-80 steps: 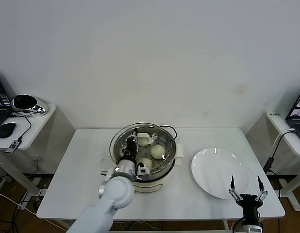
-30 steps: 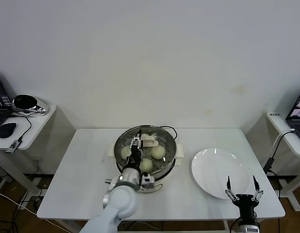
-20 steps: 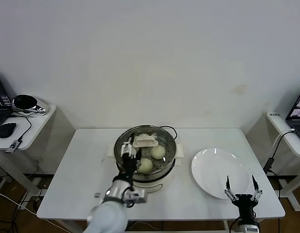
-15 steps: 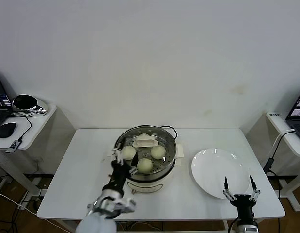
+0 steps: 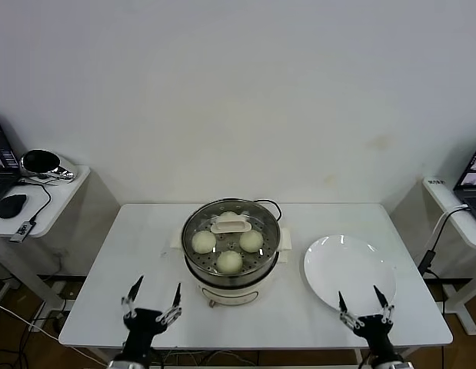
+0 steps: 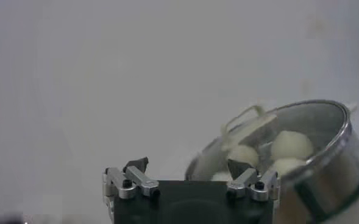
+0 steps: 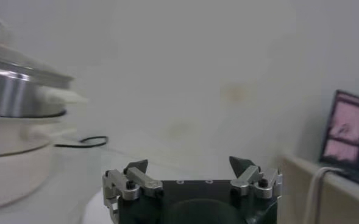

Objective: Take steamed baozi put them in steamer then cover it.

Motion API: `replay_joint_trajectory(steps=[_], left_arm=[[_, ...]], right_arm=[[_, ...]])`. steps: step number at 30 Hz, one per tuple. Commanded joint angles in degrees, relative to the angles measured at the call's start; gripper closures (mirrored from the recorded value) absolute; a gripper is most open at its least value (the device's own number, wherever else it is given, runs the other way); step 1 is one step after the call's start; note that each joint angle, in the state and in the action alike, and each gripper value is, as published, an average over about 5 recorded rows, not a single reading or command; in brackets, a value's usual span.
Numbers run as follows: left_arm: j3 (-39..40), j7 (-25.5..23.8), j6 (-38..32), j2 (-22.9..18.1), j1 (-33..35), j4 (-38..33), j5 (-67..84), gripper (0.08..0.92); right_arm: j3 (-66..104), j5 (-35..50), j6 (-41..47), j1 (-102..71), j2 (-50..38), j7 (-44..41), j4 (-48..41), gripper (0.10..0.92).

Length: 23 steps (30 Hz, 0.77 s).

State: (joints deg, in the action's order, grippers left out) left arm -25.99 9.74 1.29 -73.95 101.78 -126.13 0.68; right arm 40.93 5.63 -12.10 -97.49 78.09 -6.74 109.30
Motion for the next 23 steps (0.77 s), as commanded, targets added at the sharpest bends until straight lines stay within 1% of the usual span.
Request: replay_joint_trajectory(steps=[1, 7, 23], left_arm=[[-5.8, -0.3, -8.1, -2.1, 9.4, 5.1, 15.0, 0.177], [-5.9, -0.8, -8.0, -2.5, 8.4, 6.7, 14.6, 0.177], [-5.9, -1.4, -6.3, -2.3, 8.1, 7.7, 13.0, 0.177]], right_arm=[[-2.0, 7.0, 7.3, -5.6, -4.0, -6.4, 2.5, 0.203], [-3.3, 6.3, 6.8, -6.1, -3.1, -6.5, 3.3, 0.203], [-4.6, 4.4, 5.9, -6.9, -3.1, -5.8, 3.7, 0.203]])
